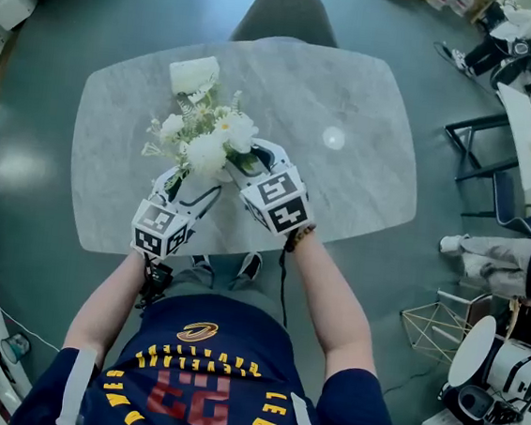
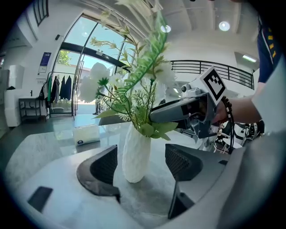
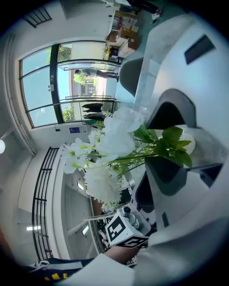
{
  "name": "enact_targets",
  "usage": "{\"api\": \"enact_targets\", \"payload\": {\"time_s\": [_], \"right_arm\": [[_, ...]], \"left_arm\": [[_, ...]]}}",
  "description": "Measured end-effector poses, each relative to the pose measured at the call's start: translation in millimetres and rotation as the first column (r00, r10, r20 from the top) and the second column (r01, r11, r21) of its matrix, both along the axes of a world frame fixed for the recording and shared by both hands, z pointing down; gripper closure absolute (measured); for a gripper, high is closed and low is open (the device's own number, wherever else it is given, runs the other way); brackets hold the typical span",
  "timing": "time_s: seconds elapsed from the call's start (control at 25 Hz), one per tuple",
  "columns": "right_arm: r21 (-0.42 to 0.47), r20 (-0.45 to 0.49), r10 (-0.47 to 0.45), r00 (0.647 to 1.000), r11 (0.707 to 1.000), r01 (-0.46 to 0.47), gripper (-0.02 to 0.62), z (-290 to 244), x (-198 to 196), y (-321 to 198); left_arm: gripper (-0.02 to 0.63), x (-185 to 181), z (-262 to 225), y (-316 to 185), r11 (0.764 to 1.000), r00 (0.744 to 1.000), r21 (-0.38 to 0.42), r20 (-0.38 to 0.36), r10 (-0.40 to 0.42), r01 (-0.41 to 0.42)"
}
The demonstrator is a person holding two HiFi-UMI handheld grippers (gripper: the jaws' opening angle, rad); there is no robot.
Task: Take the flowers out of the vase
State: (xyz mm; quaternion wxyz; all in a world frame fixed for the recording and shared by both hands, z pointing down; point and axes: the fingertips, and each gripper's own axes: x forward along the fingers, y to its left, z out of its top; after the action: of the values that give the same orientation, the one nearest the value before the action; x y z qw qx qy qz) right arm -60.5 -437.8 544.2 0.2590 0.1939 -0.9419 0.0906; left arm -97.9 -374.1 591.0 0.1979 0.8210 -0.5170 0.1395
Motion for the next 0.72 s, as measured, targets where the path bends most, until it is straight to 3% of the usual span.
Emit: {"api": "enact_targets", "payload": {"time_s": [0.08, 0.28, 0.72], "right_arm": [[0.005, -0.005, 0.011, 1.0, 1.0, -0.011, 0.415, 0.8, 1.0, -0.4], [0.019, 0.001, 0.035, 0.999, 0.999, -0.035, 0.537, 3.9, 1.5, 0.8], [0.072, 0.011, 0.043, 0.999, 0.996, -0.043, 0.581, 1.4, 2.5, 14.2]], "left_arm": [[0.272, -0.1, -0.6, 0.2, 1.0, 1.0, 0.0, 0.0, -0.001, 0.001], [0.272, -0.4, 1.0, 0.4, 1.0, 1.0, 0.009, -0.006, 0.003, -0.003], [0.272, -3.4, 0.5, 5.8, 1.0, 1.0, -0.007, -0.01, 0.004, -0.004]]}}
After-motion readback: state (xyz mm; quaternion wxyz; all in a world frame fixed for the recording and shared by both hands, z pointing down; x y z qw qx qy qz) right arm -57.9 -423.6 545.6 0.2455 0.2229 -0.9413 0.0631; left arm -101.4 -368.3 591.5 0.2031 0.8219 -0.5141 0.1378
